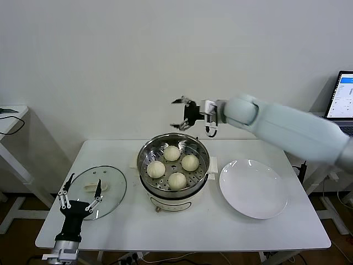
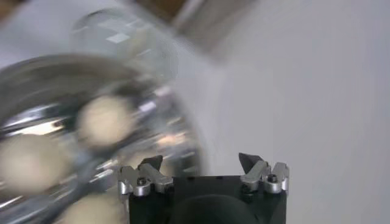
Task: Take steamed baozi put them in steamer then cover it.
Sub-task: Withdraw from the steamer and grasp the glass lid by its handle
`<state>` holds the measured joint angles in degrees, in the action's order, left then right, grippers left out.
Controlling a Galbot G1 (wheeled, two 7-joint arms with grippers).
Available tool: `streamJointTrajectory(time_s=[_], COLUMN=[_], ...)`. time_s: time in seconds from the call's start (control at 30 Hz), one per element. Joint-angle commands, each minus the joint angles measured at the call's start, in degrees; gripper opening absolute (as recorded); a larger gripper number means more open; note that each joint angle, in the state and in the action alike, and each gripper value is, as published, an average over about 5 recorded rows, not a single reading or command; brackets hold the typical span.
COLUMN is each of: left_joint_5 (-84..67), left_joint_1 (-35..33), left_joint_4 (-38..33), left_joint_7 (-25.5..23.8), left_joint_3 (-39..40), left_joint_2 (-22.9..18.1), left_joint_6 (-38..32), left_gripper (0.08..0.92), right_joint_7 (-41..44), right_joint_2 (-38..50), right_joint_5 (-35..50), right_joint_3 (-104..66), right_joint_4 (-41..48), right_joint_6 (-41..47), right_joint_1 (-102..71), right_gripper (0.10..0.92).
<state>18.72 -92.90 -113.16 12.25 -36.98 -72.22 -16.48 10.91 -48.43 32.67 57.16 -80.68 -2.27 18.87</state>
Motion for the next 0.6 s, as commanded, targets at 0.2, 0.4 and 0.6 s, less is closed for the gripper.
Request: streamJointTrajectory(time_s=[0.2, 0.4, 0.6], left_joint_5=[11.9, 21.0, 27.1], left_joint_1=[4.8, 6.6, 8.6], left_joint_4=[0.3, 5.8, 12.9], left_joint_7=[4.0, 3.6, 3.2], left_joint_3=[2.4, 2.3, 2.3], left_joint_2=[1.4, 1.6, 2.2], left_joint_6=[8.9, 7.3, 5.7], left_gripper=[0.823, 0.823, 0.823], right_joint_7=[-32.0, -32.1, -31.8], right_joint_2=[8.7, -3.1, -15.6], right_joint_5=[-9.6, -16.5, -22.8], right_joint_3=[-61.8, -77.1, -85.5], right_joint_4=[-6.7, -7.1, -8.0], right_joint_6=[-16.9, -21.9, -27.6], right_joint_1=[-60.1, -76.9, -86.2], right_gripper=[0.823, 0.823, 0.823])
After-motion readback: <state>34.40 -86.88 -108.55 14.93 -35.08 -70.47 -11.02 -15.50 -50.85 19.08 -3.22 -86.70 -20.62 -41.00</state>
